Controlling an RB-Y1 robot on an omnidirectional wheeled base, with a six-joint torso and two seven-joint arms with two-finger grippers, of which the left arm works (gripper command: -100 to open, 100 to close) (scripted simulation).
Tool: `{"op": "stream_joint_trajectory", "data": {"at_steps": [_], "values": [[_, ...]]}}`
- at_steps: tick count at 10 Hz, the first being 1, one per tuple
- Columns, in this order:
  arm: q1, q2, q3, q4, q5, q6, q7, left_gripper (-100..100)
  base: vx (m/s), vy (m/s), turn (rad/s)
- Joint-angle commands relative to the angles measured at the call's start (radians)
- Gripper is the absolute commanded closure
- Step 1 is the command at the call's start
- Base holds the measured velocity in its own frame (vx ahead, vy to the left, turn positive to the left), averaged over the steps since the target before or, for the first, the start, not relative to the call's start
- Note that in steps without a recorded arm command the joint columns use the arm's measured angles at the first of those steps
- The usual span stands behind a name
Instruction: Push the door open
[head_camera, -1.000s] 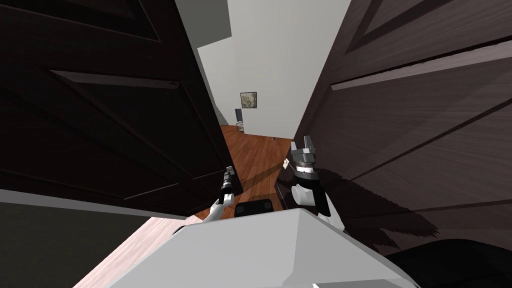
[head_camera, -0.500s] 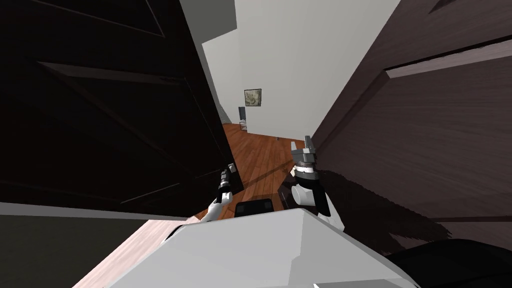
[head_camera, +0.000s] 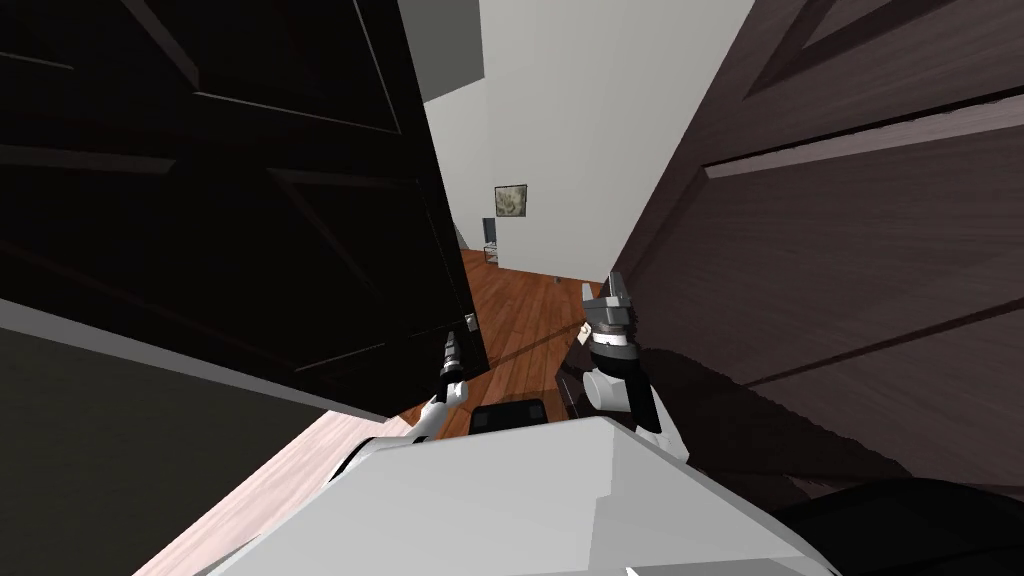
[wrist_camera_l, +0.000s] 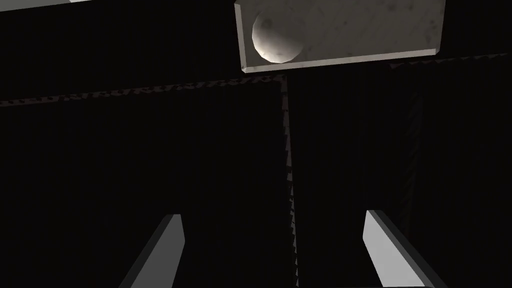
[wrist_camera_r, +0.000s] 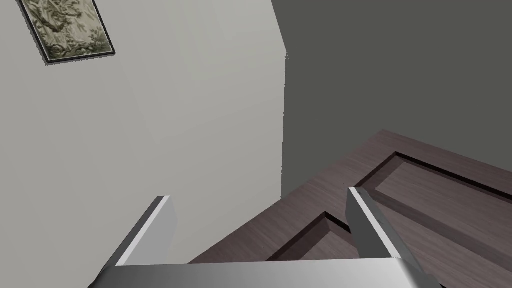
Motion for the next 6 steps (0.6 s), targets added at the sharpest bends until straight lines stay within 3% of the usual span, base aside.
{"op": "stream_joint_trajectory", "data": {"at_steps": [1, 3, 4, 6], "values": [[-0.012, -0.017, -0.026, 0.011, 0.04, -0.007, -0.02, -100, -0.147, -0.022, 0.063], [-0.024, -0.042, -0.048, 0.025, 0.073, -0.016, -0.036, -100, -0.114, -0.05, 0.046], [-0.024, -0.042, -0.048, -0.001, 0.073, -0.016, -0.036, -100, -0.06, -0.045, 0.019], [-0.028, -0.051, -0.055, 0.029, 0.082, -0.018, -0.04, -100, -0.007, -0.017, 0.0]]}}
